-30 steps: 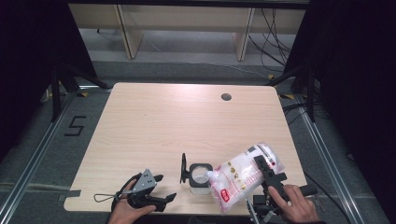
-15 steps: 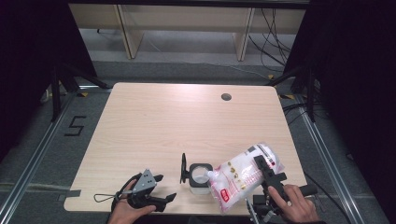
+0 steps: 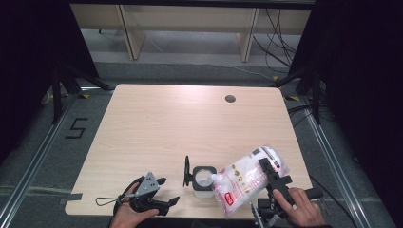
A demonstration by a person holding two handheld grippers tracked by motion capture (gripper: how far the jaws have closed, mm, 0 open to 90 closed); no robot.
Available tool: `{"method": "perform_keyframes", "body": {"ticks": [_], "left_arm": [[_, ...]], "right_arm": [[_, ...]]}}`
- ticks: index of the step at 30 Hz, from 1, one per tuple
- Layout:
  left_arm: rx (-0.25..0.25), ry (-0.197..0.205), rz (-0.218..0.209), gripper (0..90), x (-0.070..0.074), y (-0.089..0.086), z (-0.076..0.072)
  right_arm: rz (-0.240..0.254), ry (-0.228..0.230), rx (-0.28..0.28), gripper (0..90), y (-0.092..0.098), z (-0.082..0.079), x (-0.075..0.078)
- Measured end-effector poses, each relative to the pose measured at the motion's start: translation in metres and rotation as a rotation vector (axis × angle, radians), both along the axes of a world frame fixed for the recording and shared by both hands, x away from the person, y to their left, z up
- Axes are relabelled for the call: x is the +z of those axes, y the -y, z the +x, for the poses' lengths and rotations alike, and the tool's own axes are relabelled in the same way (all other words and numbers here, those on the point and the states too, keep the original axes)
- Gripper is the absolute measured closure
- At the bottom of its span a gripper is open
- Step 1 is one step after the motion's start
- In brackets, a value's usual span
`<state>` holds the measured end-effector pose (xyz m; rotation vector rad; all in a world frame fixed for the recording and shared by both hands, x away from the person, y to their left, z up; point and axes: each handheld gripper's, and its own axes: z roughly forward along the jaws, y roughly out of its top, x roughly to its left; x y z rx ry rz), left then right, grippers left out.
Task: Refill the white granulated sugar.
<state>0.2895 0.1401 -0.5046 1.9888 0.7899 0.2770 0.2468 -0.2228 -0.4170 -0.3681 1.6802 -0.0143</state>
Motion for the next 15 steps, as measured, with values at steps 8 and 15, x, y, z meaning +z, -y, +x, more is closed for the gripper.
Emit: {"method": "perform_keyframes", "body": {"ticks": [8, 15], "left_arm": [[0.000, 0.002, -0.002, 19.3, -0.0003, 0.0002, 0.0002], [0.000, 0.002, -0.003, 19.3, -0.0003, 0.0001, 0.0001]], "right_arm": [[0.017, -0.001, -0.006, 41.8, 0.0013, -0.0004, -0.0005], [0.033, -0.008, -0.014, 41.8, 0.0019, -0.0005, -0.0028]]}}
